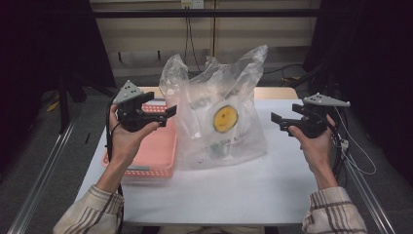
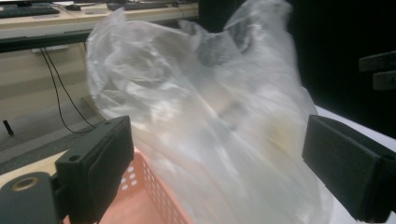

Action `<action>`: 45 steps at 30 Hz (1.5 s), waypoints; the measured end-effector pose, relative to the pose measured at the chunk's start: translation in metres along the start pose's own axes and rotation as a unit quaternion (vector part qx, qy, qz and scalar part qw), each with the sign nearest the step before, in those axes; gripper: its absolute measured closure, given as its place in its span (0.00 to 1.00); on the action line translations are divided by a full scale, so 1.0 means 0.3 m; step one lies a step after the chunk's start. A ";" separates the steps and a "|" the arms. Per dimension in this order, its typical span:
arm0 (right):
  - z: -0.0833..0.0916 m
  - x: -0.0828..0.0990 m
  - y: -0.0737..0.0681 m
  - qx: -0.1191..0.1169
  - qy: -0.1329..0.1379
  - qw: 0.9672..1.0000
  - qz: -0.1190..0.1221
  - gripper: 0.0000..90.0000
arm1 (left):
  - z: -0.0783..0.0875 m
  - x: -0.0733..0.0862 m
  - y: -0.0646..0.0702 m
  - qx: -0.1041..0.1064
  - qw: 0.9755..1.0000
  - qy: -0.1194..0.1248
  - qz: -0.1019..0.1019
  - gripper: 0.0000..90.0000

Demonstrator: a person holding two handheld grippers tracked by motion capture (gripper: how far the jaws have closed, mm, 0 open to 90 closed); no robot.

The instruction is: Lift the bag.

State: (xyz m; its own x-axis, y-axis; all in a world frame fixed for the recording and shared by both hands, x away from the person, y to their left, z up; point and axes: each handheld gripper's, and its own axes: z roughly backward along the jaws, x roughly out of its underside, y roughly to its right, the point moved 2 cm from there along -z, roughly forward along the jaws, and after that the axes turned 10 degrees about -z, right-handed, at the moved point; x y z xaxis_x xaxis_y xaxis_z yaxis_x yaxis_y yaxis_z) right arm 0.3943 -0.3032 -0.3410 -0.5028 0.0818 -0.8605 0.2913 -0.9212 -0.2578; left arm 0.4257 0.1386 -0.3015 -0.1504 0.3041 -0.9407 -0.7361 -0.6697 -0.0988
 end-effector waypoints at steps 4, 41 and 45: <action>-0.007 0.043 -0.019 -0.004 -0.009 1.000 0.004 0.12 | 0.011 0.037 0.017 0.013 1.000 -0.006 0.010 0.07; 0.088 0.396 -0.131 0.002 -0.063 0.998 0.028 0.14 | 0.243 0.379 0.229 0.011 0.999 -0.047 -0.017 0.06; 0.105 0.426 -0.122 0.007 -0.060 0.998 0.024 0.14 | 0.252 0.426 0.225 0.003 0.999 -0.045 -0.002 0.06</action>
State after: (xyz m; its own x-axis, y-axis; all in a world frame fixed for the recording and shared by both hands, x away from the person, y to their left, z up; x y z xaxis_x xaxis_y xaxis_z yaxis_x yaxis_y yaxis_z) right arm 0.2938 -0.2711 -0.4277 -0.5831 -0.0072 -0.8124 0.3066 -0.9279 -0.2119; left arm 0.3068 0.1834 -0.4039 -0.2066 0.3660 -0.9074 -0.7401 -0.6651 -0.0998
